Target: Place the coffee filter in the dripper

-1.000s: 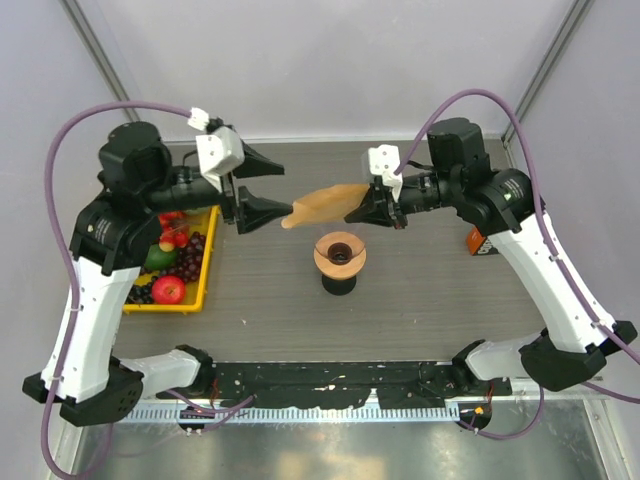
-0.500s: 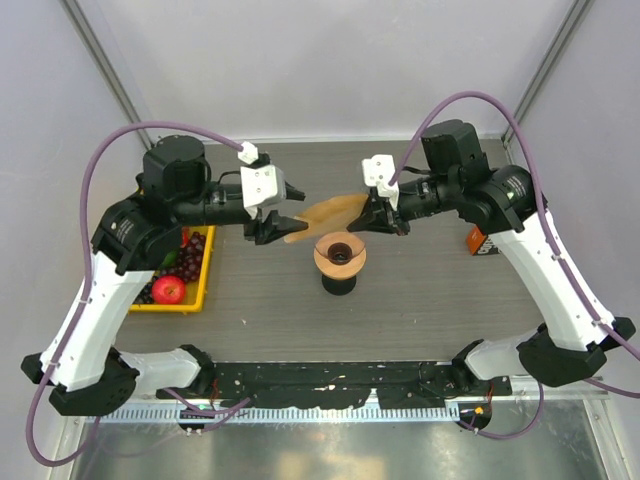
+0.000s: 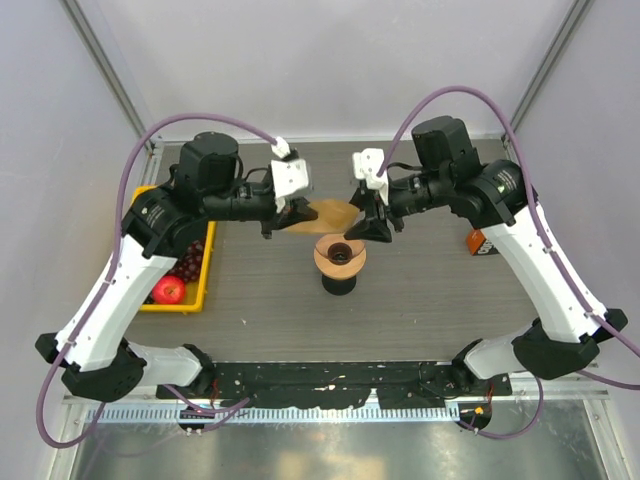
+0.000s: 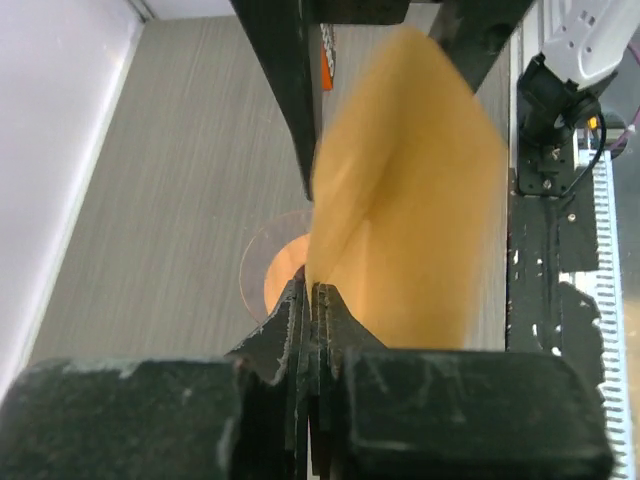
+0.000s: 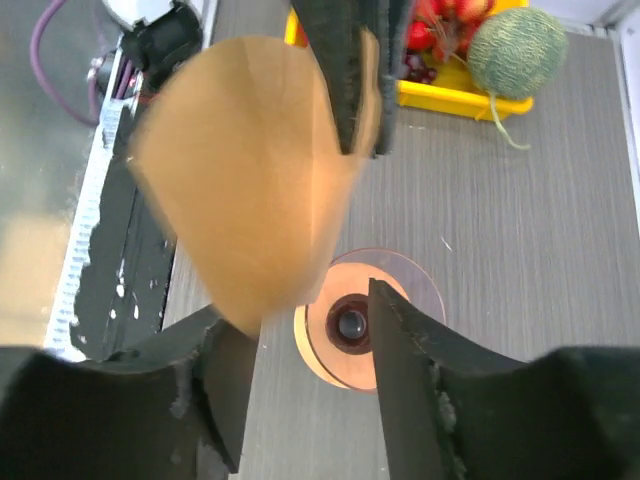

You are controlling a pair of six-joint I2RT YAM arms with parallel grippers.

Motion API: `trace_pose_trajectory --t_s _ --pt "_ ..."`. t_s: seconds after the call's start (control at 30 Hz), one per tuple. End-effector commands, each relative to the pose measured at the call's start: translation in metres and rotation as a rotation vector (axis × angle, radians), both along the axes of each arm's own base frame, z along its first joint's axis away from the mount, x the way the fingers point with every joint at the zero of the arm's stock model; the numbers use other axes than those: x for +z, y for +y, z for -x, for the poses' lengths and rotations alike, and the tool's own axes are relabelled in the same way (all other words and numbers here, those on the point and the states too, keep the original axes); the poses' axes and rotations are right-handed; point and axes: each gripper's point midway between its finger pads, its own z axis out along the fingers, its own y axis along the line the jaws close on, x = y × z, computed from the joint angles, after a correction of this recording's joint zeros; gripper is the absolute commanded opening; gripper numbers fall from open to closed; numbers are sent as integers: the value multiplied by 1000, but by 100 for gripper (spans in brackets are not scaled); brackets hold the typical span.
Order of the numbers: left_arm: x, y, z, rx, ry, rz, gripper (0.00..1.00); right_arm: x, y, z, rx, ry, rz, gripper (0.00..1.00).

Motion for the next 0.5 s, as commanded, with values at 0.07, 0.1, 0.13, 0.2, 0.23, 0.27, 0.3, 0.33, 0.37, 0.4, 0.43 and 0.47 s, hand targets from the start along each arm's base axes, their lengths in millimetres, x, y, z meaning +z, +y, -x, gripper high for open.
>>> trace_pose_trajectory --t_s 0.07,0.1,0.13,0.2,0.23,0.27,0.3,0.33,0.37,0.4,0.43,0.47 --pt "44 7 -22 185 389 341 0 50 -19 -45 -252 -79 -188 89" --pt "52 8 -23 185 440 409 0 63 -26 -43 -284 -123 -227 93" --pt "58 9 -28 191 482 476 0 57 -23 -49 -295 -130 -245 95" --pt "66 10 -32 208 524 551 0 66 -23 -48 -307 -165 -314 96" --pt "68 9 -32 204 539 565 0 68 -24 -47 -324 -180 -327 98" --pt "69 8 -33 207 571 576 0 68 -21 -50 -330 -206 -330 98" --pt "68 6 -34 216 602 585 0 68 -19 -54 -361 -232 -321 99" --pt "69 6 -36 224 624 595 0 70 -18 -59 -372 -267 -319 99" --pt "67 5 -38 233 644 600 0 69 -14 -63 -390 -299 -304 100" --pt "67 4 -39 238 659 610 0 73 -13 -65 -399 -322 -309 99" --pt "68 4 -38 235 676 620 0 76 -9 -69 -412 -356 -308 100" --pt "68 3 -39 230 688 621 0 79 -8 -70 -411 -371 -309 100"
